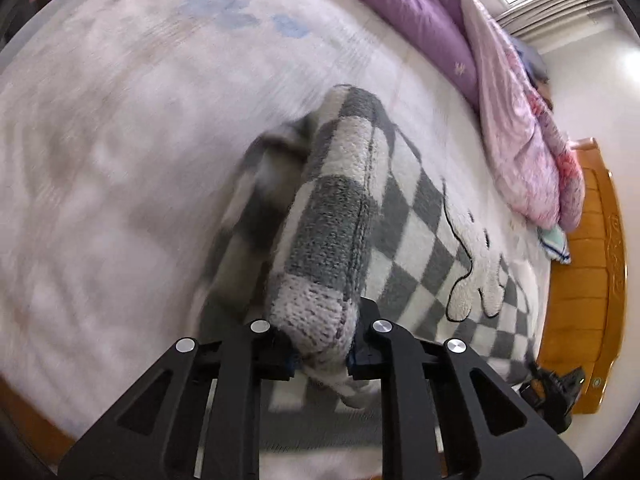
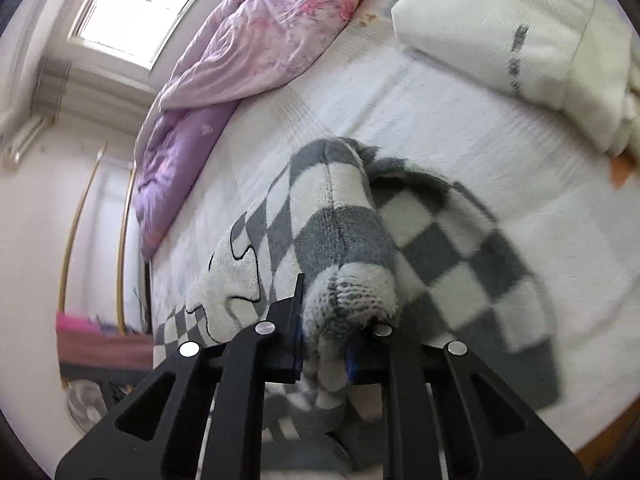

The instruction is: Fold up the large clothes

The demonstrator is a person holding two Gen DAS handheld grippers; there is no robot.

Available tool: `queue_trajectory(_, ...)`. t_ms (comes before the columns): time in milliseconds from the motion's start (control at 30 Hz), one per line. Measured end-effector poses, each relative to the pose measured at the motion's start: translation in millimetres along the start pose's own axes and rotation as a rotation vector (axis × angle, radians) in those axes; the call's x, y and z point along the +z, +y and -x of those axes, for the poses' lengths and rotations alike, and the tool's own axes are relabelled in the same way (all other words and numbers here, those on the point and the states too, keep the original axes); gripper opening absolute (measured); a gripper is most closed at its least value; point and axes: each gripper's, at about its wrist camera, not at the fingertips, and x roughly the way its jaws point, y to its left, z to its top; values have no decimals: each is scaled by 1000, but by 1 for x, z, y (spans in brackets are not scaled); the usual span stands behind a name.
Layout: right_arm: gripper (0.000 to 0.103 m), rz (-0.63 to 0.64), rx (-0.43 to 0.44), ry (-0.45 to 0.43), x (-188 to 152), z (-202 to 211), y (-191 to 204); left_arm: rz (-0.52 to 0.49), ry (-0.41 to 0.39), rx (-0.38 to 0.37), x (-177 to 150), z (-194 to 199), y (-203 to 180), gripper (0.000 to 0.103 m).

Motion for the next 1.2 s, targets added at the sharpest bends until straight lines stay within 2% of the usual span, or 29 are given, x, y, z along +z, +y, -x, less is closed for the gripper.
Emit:
queue_trajectory(100, 13, 28, -69, 47, -9, 20, -21, 19, 41, 61, -39, 7, 19, 16)
queue_trajectory(233, 14, 16, -130, 145, -28, 5, -62, 93, 87, 112, -87, -27, 54, 18)
queue_trajectory(267, 15, 45, -165, 164, -34, -9, -74, 98, 81, 124, -93, -37, 60, 19)
queue_trajectory(333, 19, 78, -218, 197, -40, -28, -88, 133, 76, 153, -97, -56, 69, 30)
queue_trajectory(400, 20, 52, -228, 196, -43, -42, -99, 156, 56, 153, -93, -58, 69, 33)
queue_trajectory(500, 24, 37, -248, 186, -44, -43, -94, 161, 71, 151, -89, -56, 66, 35)
queue_trajectory(567, 35, 48, -294, 186, -43, -34, -85, 133, 81, 146, -88, -47, 62, 44)
queue_trajectory(600, 40, 51, -329, 186, -46, -28, -79, 126, 80, 143, -86, -42, 60, 52)
queue_trajectory(633, 48, 63, -385, 180, -47, -20, -74, 118, 68, 150, -86, -35, 59, 65)
queue_trajectory(700, 48, 131, -524, 143, -45, -2, -58, 112, 25, 186, -88, -18, 60, 70)
queue_trajectory(767, 48, 222, -586, 95, -44, 9, -34, 109, -14, 194, -91, -4, 62, 77)
queue_trajectory(800, 46, 289, -572, 73, -45, 9, -14, 104, -19, 214, -92, 0, 65, 80)
queue_trajectory(867, 26, 381, -462, 81, -49, -4, 24, 81, -23, 251, -92, -2, 70, 80)
queue_trajectory(900, 23, 445, -387, 102, -54, -22, 52, 81, -19, 268, -86, -9, 68, 80)
queue_trajectory(967, 6, 525, -279, 129, -62, -53, 90, 109, -1, 260, -86, -19, 79, 81)
queue_trajectory(1067, 2, 644, -197, 168, -79, -118, 153, 127, 20, 254, -88, -32, 82, 82)
queue_trajectory(1200, 2, 700, -200, 195, -86, -187, 191, 98, 37, 239, -93, -41, 78, 82)
